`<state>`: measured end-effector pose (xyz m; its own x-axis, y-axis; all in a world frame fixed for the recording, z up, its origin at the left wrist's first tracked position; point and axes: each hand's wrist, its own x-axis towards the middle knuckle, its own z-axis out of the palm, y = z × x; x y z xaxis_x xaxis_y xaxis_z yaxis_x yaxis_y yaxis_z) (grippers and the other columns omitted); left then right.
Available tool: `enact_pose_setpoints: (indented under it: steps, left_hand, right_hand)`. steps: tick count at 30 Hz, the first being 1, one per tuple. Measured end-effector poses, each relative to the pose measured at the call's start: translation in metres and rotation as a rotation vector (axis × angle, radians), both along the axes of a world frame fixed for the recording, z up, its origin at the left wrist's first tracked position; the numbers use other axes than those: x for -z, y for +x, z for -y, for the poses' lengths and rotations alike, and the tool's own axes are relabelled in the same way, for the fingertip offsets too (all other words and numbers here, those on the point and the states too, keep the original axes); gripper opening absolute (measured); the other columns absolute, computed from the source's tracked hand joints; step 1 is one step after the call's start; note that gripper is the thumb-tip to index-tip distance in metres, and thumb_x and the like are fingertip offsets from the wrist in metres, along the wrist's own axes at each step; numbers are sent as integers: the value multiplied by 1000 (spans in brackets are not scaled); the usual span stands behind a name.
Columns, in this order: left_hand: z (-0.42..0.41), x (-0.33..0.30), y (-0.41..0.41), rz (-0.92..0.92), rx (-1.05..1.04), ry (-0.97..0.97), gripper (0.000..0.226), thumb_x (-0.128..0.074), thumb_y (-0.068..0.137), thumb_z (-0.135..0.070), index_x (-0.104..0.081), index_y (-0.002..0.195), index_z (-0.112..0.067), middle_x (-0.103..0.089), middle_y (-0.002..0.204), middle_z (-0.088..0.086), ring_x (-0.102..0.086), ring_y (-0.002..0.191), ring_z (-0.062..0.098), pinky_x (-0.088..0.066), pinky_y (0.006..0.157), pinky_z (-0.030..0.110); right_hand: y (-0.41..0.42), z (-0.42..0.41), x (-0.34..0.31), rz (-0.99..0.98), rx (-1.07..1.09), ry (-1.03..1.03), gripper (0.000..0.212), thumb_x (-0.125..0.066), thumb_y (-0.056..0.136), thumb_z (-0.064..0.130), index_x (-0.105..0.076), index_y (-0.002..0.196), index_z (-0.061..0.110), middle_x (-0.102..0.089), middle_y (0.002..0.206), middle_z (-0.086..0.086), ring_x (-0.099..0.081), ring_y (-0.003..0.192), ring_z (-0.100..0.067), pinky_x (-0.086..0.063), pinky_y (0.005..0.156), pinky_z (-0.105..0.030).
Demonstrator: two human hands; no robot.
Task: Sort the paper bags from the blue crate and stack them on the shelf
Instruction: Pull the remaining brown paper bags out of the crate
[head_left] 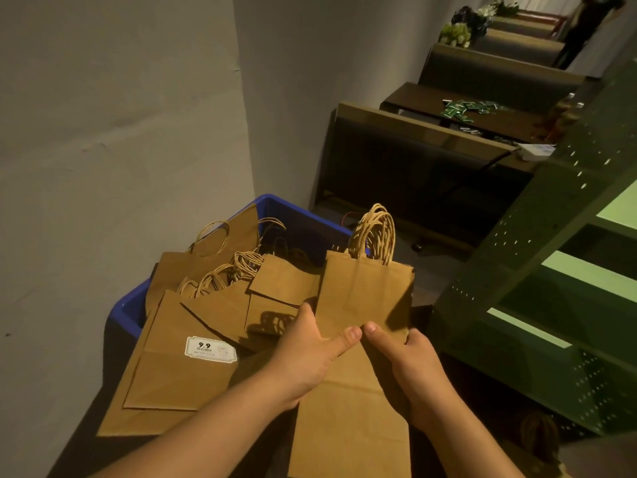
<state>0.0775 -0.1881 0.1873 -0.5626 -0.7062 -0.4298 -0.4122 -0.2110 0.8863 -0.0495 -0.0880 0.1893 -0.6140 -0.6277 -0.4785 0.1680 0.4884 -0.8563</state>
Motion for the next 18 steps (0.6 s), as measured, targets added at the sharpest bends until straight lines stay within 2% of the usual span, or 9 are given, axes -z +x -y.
enact_pose_setpoints:
  steps: [2,4,7,10,12,14,16,17,18]
  left_hand:
    - [3,-1,-3,26,18,4,113,-74,86,-56,1,164,-24,-22,170,4,-23,156,29,-31,123,51]
    - [7,-4,-6,48,31,17,110,-72,88,-56,1,165,-24,-20,171,4,-22,156,29,-30,123,49]
    - [15,-7,-11,93,58,22,102,-67,93,-55,-3,165,-23,-20,171,3,-22,156,28,-30,121,47]
    - [31,-9,-16,80,21,117,96,-61,88,-70,-18,163,-28,-32,166,1,-32,152,29,-31,120,49]
    - [48,-3,-21,-3,-113,244,95,-59,75,-82,-42,154,-32,-49,155,3,-46,141,29,-35,118,53]
    - [71,8,-25,-118,-322,397,69,-54,89,-69,-57,140,-24,-63,139,9,-58,128,30,-44,111,53]
    - [94,25,-24,-232,-505,555,50,-50,103,-47,-56,139,-14,-64,136,15,-64,121,34,-55,96,48]
    - [104,33,-22,-240,-571,601,50,-49,105,-43,-52,144,-12,-63,137,17,-65,120,35,-57,89,47]
    - [112,44,-22,-241,-619,637,53,-47,105,-42,-47,148,-11,-61,139,19,-64,120,35,-57,90,46]
  right_hand:
    - [0,2,-1,-3,35,0,67,-82,65,61,-64,109,14,-75,96,-7,-73,87,-24,-58,75,-37]
    - [1,4,-5,-23,73,-2,52,-80,76,51,-59,103,11,-69,92,-10,-67,80,-23,-49,65,-30]
    - [2,5,-8,-37,113,-29,45,-79,81,44,-58,99,8,-65,87,-11,-61,74,-21,-43,61,-29]
    - [-2,6,-8,-13,131,-44,38,-77,84,38,-58,93,7,-63,82,-12,-60,71,-21,-42,60,-29]
    - [-5,7,-7,10,145,-46,38,-77,85,37,-58,95,6,-63,83,-12,-60,72,-21,-42,61,-28]
    - [-8,8,-6,34,151,-65,32,-76,86,33,-61,94,6,-64,83,-12,-59,74,-21,-42,63,-28]
    - [-8,8,-5,58,160,-86,25,-75,88,29,-62,89,8,-65,82,-12,-59,76,-22,-43,66,-30]
    - [-9,9,-5,70,169,-93,24,-75,89,29,-63,88,8,-65,82,-13,-59,76,-22,-42,66,-30]
    - [-10,9,-2,81,177,-99,25,-75,88,29,-63,89,7,-66,83,-13,-59,76,-22,-42,66,-30]
